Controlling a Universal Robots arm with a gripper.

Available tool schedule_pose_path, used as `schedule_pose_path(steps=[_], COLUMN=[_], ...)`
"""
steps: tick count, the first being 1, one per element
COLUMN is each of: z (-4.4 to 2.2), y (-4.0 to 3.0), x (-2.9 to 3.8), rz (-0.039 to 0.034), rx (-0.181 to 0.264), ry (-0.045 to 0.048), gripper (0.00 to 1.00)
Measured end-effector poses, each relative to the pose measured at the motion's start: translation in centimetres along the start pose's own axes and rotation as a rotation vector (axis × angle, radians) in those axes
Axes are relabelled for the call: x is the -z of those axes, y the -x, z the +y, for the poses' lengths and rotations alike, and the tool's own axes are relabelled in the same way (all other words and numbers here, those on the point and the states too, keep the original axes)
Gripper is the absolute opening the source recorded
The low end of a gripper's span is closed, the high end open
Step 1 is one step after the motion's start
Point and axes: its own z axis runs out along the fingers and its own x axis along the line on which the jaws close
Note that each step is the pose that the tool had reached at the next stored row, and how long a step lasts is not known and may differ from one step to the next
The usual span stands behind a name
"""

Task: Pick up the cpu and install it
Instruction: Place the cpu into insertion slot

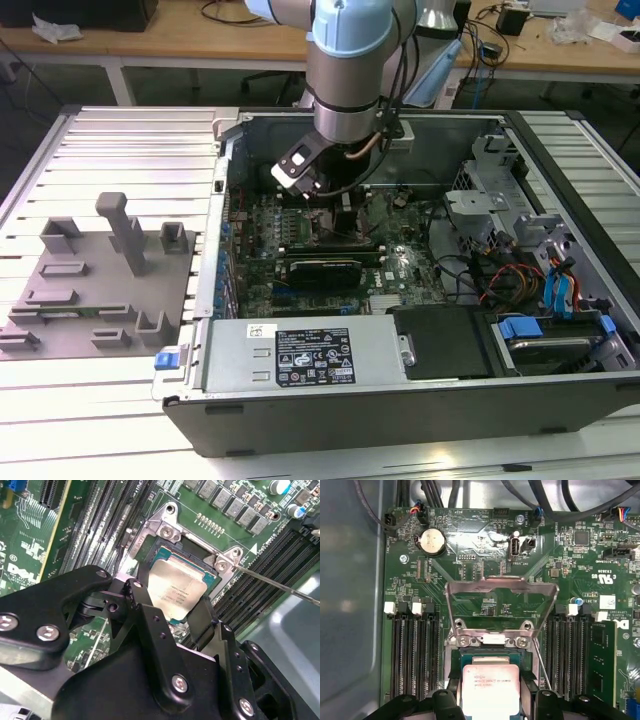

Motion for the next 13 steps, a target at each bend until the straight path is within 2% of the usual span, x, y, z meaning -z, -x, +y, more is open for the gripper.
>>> schedule_pose_path(steps=[5,13], z=[-0.01,-0.01], y=[0.00,-0.01], x=[-0.18,-0.22], rz=[-0.0025,-0.0018], rx=[-0.015,-0.019], ry=[-0.0002,0.0003], gripper=[0.55,0.55])
